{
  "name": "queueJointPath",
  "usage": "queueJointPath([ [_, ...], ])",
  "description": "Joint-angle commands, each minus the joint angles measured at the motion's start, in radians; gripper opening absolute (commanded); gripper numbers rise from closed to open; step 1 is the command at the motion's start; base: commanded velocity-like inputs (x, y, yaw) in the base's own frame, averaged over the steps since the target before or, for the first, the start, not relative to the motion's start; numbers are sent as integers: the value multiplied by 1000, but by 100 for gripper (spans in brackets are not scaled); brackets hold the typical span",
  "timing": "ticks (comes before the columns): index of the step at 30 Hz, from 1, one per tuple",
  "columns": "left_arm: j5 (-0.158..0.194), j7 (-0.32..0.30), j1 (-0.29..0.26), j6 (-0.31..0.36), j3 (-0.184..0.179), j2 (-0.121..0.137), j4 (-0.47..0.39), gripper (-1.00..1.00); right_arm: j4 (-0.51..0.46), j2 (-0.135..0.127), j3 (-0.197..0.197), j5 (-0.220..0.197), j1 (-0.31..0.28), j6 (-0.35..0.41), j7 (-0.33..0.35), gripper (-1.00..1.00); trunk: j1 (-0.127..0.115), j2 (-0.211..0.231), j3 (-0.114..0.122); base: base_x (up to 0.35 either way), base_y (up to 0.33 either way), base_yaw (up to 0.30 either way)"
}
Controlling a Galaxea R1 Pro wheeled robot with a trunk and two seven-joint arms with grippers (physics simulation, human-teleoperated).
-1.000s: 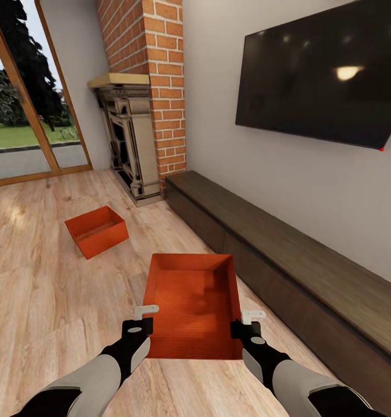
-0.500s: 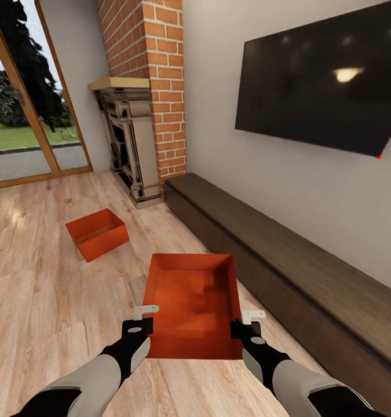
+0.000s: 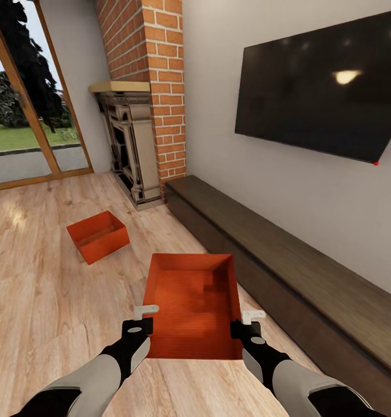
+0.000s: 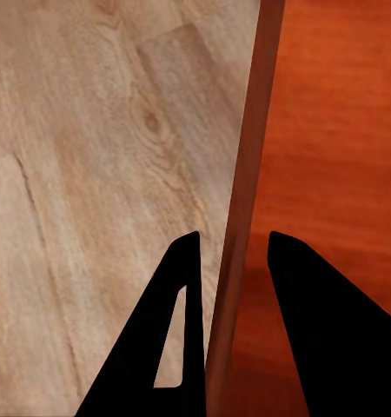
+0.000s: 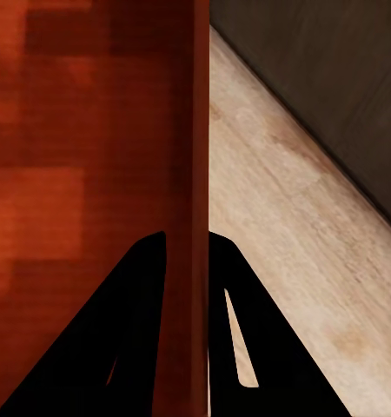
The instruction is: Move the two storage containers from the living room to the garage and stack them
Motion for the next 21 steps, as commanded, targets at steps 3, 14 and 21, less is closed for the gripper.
queueJointPath([
  [3, -19, 5, -1, -1, 19, 1, -2, -100, 2, -9, -30, -16, -1, -6, -36, -100, -12, 21, 9, 0, 0, 0],
  [14, -19, 5, -1, -1, 19, 1, -2, -100, 2, -9, -30, -15, -1, -10, -37, -100, -54, 98, 43, 0, 0, 0],
  [21, -19, 5, -1, -1, 19, 2, -1, -100, 2, -9, -30, -15, -1, -10, -37, -100, -81, 147, 65, 0, 0, 0],
])
